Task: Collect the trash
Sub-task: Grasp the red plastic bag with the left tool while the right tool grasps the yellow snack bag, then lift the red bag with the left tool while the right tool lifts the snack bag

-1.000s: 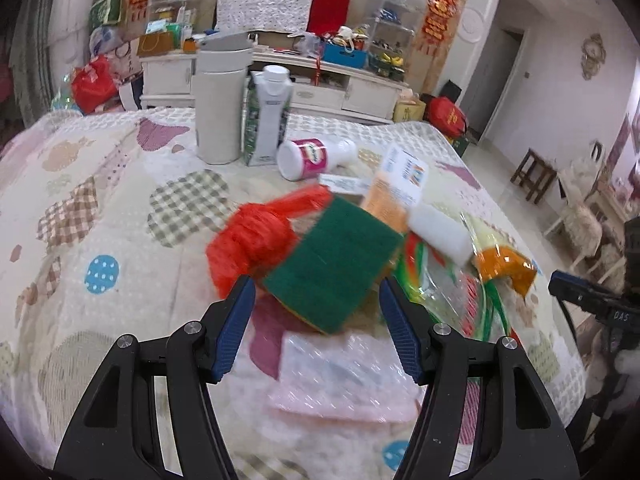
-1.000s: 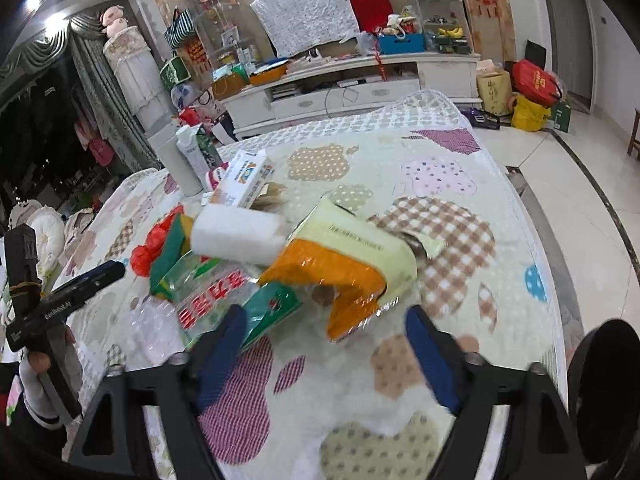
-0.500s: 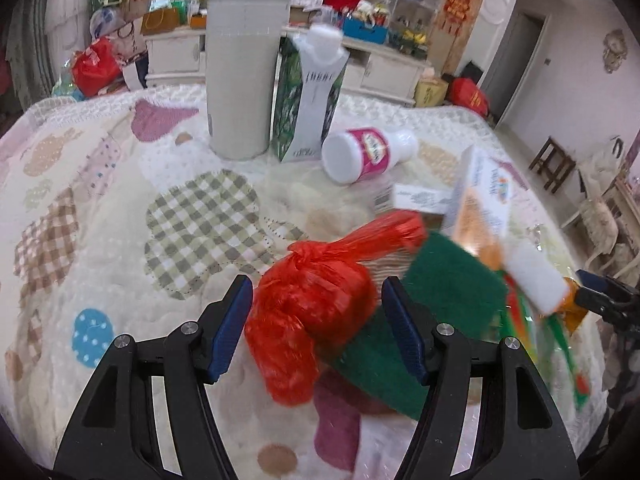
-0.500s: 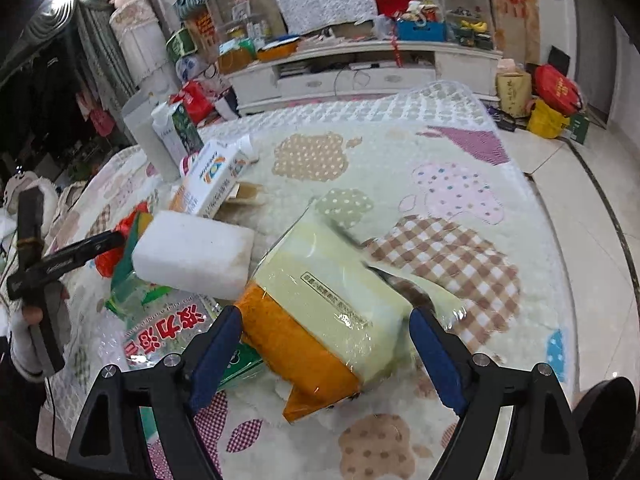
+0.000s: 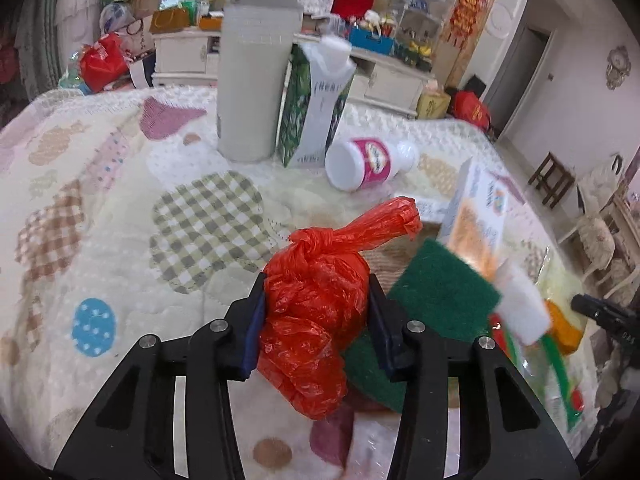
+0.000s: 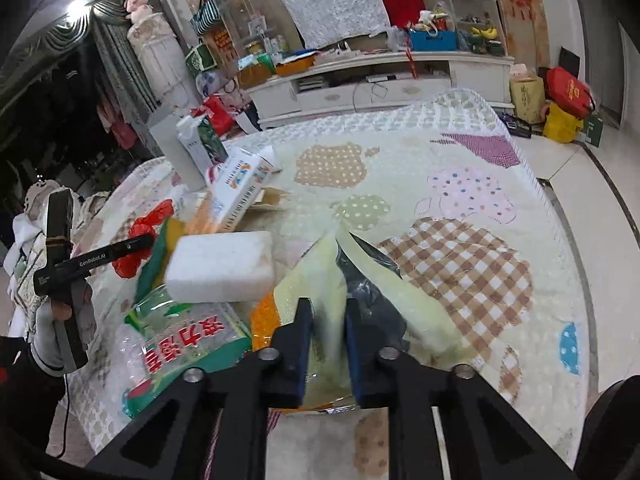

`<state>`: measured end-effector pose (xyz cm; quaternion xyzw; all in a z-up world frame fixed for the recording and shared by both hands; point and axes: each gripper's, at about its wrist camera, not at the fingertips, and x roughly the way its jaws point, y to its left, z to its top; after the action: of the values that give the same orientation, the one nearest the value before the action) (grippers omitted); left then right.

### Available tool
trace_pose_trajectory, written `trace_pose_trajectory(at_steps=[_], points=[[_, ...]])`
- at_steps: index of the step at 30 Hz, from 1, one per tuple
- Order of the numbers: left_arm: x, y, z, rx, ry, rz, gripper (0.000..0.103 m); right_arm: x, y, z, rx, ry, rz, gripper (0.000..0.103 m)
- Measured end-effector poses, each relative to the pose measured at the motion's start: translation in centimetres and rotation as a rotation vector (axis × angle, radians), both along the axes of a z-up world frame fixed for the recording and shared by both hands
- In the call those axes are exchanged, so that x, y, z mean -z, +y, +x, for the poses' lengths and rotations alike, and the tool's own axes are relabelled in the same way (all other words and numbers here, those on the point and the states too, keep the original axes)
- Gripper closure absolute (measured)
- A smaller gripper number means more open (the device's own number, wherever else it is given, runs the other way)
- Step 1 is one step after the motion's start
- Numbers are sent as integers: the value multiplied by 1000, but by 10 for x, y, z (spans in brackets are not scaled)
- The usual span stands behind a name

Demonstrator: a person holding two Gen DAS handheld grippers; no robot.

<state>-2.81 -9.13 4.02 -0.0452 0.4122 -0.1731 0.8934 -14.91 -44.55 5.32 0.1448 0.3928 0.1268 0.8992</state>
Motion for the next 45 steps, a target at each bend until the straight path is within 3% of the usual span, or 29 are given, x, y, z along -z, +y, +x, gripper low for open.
trace_pose_trajectory(at_steps=[6,15,34,38,39,40,41,42,43,45], points=[[-32,1,-29,3,-50,-36,60,-14,0,-23,2,-39,-7,93],[-61,-34,-66,90,-84,-85,60,-33,-12,-62,29,-85,-3,95],[-76,-150,-126,323,-72,-85,60,-39,-69,-114,147,-95,5,95],[-79,-176,-136,368,-77,-85,60,-32,-82,-121,140,-61,38,95],[-78,-179,-137,375,-73,-85,60,-30,-82,-122,139,-67,32,93],[-78,-182,-138,380,-70,-83,60,-29,-80,-124,134,-70,16,76],[-77,-185,-139,385,-67,-78,60,-28,-78,-125,127,-66,-6,49],[-77,-186,-139,387,-64,-76,60,-26,-74,-126,107,-58,-24,39],[-77,-186,-139,389,-61,-73,60,-25,-70,-128,81,-60,-20,33],[-76,-186,-137,386,-58,-72,60,-22,-65,-129,37,-55,-23,33]])
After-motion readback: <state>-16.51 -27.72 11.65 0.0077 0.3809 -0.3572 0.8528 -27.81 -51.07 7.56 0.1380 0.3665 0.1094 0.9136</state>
